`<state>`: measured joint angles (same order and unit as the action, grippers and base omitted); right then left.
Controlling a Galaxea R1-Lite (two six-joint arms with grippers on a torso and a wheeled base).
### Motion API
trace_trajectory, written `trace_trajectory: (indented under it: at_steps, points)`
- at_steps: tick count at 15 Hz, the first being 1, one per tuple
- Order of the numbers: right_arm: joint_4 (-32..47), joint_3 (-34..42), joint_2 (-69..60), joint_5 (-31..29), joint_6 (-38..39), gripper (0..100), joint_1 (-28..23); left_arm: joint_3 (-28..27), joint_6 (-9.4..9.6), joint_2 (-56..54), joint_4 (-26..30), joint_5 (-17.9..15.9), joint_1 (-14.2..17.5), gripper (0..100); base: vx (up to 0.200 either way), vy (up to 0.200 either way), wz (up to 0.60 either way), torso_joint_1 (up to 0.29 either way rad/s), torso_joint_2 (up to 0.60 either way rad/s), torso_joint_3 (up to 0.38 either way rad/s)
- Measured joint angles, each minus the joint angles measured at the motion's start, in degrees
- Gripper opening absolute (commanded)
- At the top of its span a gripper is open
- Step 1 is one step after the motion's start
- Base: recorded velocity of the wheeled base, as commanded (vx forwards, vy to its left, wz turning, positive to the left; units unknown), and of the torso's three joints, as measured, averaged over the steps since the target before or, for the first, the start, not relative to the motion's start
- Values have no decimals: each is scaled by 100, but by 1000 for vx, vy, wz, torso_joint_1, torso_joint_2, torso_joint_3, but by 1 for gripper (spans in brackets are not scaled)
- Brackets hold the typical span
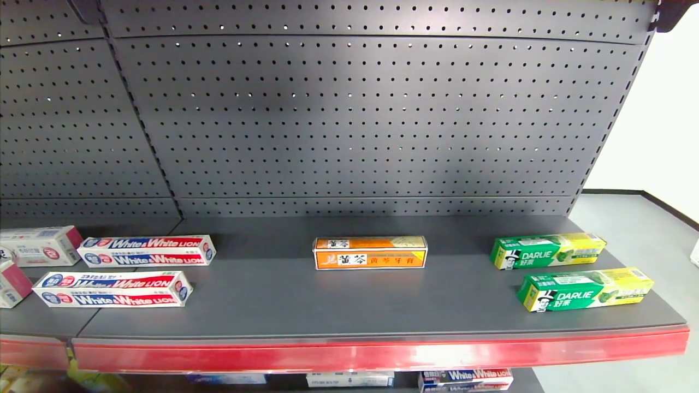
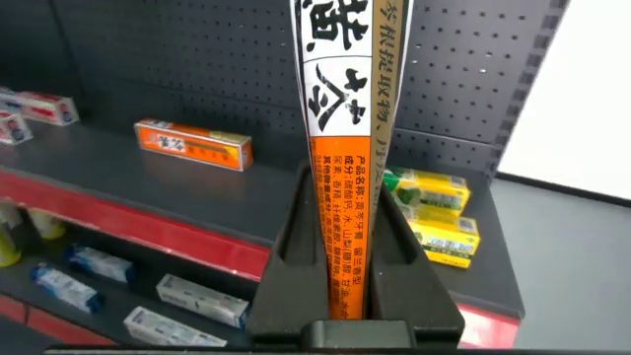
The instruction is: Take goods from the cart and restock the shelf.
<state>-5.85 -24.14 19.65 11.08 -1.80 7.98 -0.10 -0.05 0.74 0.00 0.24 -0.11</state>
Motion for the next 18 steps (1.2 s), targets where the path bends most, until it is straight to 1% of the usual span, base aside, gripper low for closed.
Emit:
trace_trajectory:
  at_steps: [1,2,4,5,7,8,12,16,17,18]
  points:
    - [5,2,-2,137,-16,0,-5,0,84,0,2,-67,0,100,0,0,0,0,0,0]
    - [9,-4,30,219,-20,0,-13,-1,127,0,5,-117,-2,100,0,0,0,0,0,0]
    - [0,-44,162,389,-33,0,-11,-6,138,0,7,-130,-7,100,0,0,0,0,0,0]
    - [-13,-105,300,589,-88,0,17,-6,144,0,5,-133,-7,100,0,0,0,0,0,0]
    - [-30,-224,686,1180,-334,0,127,-6,146,0,7,-130,-7,100,0,0,0,0,0,0]
    - [-30,-288,909,1352,-444,0,205,-4,146,-1,7,-133,-7,100,0,0,0,0,0,0]
    - [-13,-703,1786,1497,-580,0,413,-1,146,-1,10,-128,-7,100,0,0,0,0,0,0]
    - [27,-817,2188,1163,-578,0,378,-41,161,-1,-22,-168,0,100,0,0,0,0,0,0]
    - [44,-752,2208,1128,-589,0,375,-113,149,2,-10,-251,0,100,0,0,0,0,0,0]
    - [88,-670,2204,1095,-605,0,375,-321,135,20,32,-396,0,100,0,0,0,0,0,0]
